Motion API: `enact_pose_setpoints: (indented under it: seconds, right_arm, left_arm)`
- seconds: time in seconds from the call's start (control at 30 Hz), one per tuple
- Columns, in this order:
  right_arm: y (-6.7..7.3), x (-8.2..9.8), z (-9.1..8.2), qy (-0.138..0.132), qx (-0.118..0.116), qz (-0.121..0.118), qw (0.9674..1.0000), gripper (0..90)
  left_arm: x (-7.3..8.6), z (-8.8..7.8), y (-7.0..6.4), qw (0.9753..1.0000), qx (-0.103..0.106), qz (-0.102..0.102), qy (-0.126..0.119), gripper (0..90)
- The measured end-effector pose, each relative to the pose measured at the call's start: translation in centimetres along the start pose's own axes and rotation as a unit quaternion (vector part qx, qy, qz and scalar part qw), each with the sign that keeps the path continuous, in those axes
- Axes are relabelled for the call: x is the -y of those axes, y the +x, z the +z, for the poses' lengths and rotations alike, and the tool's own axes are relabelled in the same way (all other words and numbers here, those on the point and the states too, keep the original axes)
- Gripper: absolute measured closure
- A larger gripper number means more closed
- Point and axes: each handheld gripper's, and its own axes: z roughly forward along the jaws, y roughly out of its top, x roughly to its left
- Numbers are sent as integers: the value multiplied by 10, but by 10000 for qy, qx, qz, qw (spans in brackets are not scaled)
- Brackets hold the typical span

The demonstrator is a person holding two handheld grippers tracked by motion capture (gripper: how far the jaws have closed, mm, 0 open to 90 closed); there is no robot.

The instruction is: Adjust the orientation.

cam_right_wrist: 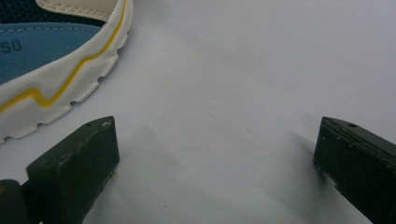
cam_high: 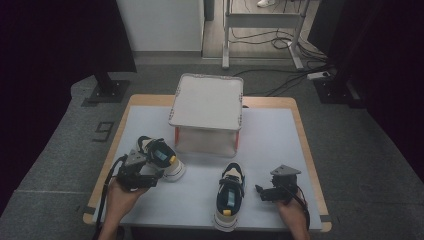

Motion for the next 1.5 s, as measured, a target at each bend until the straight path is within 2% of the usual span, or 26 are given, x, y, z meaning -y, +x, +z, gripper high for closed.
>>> enact_pose_setpoints:
  seconds: [0.1,0.17,0.33,0.5,0.67,0.7,0.83,0.87,0.97,1.1,1.3,1.5]
  right_arm:
    - [0,0,0,0,0,-1,10000,0]
    - [0,0,0,-2,0,-3,10000,0]
    - [0,0,0,0,-2,-1,10000,0]
    - [0,0,0,-1,-3,-2,10000,0]
    - [0,0,0,-1,-4,-1,10000,0]
    - [0,0,0,-2,-4,-2,10000,0]
    - [0,0,0,-3,-6,-2,10000,0]
    - [0,0,0,-5,-5,-4,10000,0]
    - [0,0,0,-7,-8,-4,10000,0]
    - [0,0,0,-9,-10,-8,10000,1]
    - [0,0,0,-10,-10,-8,10000,1]
    - [0,0,0,-9,-10,-11,10000,1]
  left_arm:
    - [-11,1,-4,10000,50,68,1,234]
    - [-20,4,-7,9997,184,152,94,257]
    - [-37,11,-12,9994,202,224,139,272]
    - [-49,25,-15,9989,172,334,272,274]
    - [-53,41,-15,9984,54,358,436,340]
    - [-54,45,-14,9983,20,331,470,376]
    - [-54,52,-13,9984,39,218,525,542]
    - [-54,54,-14,9980,68,264,572,614]
    - [-53,52,-16,9978,-26,364,557,667]
    - [-49,45,-15,9970,-36,416,659,691]
    - [-37,32,-10,9978,80,298,584,697]
    - [-23,17,-6,9981,16,254,556,673]
